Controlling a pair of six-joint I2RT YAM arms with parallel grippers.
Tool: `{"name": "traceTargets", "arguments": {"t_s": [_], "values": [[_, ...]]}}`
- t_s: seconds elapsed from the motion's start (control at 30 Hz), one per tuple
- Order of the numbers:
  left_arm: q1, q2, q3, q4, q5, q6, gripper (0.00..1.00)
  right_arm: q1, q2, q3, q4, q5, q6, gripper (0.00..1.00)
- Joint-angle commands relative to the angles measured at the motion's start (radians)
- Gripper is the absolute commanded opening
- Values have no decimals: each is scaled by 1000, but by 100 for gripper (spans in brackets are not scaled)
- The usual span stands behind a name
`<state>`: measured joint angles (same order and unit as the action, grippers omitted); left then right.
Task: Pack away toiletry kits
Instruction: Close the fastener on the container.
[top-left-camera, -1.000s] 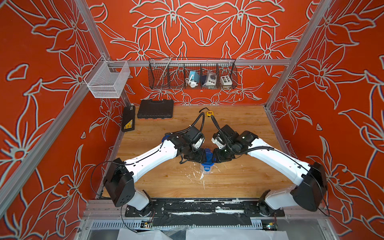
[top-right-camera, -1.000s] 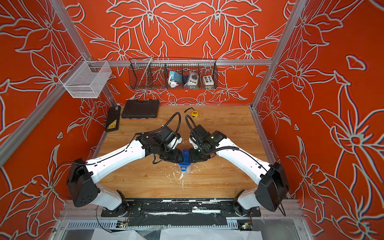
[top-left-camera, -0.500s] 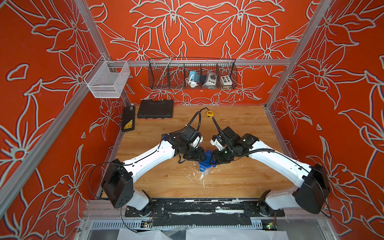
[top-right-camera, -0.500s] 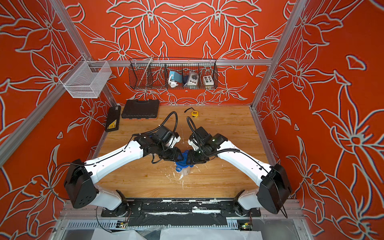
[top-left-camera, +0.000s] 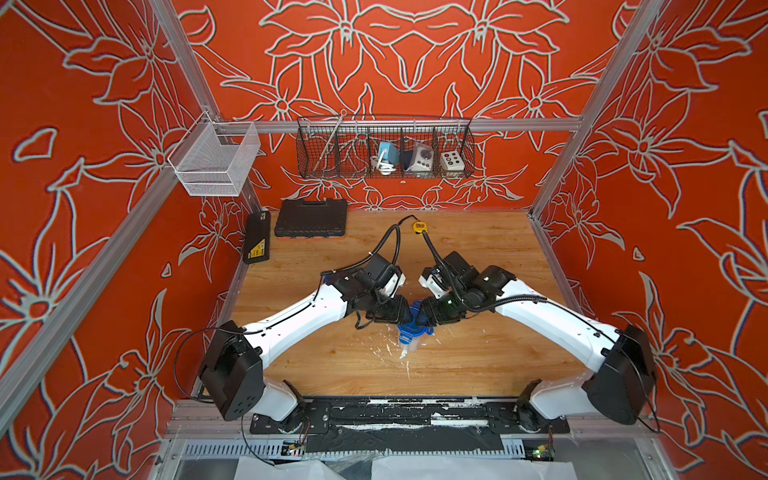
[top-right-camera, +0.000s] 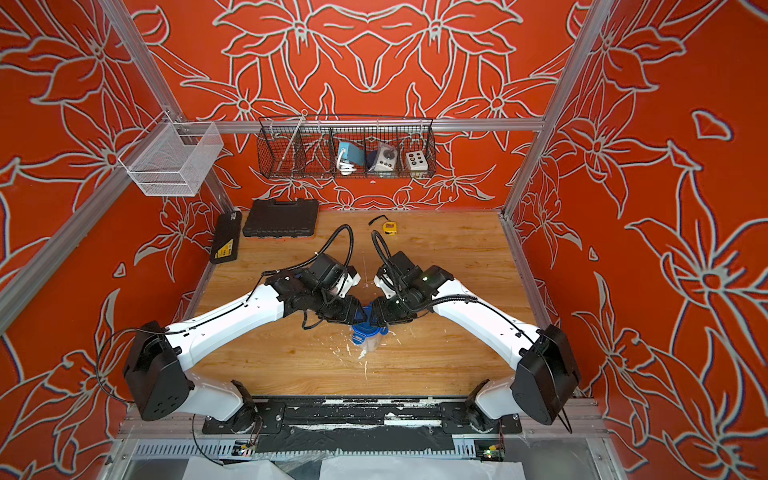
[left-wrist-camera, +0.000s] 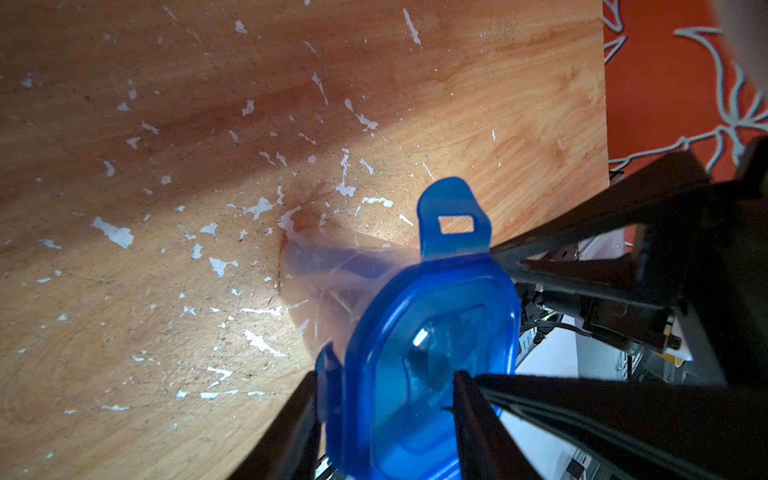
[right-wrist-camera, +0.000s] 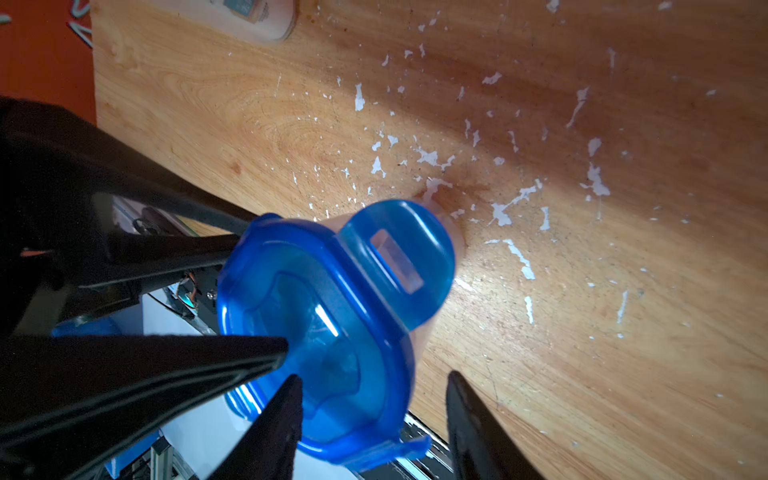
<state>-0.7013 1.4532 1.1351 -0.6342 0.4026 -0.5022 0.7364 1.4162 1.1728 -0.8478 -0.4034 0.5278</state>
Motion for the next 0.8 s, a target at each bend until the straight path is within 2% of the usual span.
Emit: {"name": "traceTargets", "arguments": {"t_s": [0.0,0.13,0.23,0.53,0.77], "values": [[-13,11,-42,-58,-6,-2,47,-22,-11,54,-117,87,-30,61],[-13,6,-54,-53,-9,-2,46,-25,-66,58,-177,114,-12,60],[-13,6,-57,-52,-9,-1,45,-25,-120,7,-178,131,8,55],[-13,2,-67,-50,2,9,45,-26,-130,-131,-113,122,52,50],[-13,0,-78,-39,14,3,44,-29,-112,-149,-36,89,67,50]]}}
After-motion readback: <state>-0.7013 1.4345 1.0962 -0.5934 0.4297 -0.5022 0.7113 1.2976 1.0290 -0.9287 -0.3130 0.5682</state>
